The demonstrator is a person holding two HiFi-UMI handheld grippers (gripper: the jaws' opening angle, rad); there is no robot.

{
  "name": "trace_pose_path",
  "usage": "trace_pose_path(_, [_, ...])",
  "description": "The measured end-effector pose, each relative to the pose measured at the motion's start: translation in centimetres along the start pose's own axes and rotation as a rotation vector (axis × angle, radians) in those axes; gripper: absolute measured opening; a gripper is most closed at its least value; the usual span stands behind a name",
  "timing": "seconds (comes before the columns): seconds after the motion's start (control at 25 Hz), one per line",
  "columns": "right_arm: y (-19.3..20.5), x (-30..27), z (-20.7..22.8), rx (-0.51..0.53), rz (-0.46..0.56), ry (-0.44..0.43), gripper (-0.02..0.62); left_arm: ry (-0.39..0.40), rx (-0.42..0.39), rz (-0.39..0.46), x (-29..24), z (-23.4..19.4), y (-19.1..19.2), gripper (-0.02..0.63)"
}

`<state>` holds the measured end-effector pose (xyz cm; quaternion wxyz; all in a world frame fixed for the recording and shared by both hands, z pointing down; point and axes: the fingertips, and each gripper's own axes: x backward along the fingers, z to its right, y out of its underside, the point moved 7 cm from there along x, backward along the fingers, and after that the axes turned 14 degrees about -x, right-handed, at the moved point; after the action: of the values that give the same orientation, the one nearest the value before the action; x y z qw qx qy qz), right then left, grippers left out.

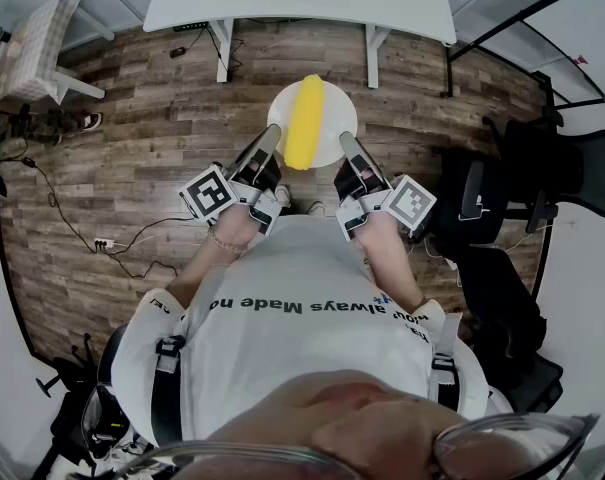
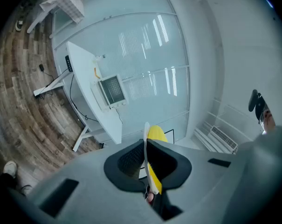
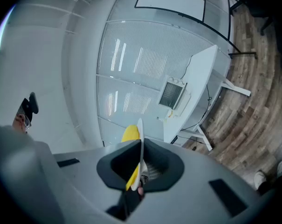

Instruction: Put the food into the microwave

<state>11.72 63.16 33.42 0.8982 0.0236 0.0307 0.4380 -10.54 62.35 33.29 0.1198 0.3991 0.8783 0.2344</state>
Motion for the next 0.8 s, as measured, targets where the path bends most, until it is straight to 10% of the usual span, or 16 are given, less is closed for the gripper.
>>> trace_pose_path(0.8, [4.5, -4.7, -0.1, 0.003, 0.031, 0.021, 0.023, 0.007, 0.019, -0.014, 3.2, -3.6, -4.5, 0.020])
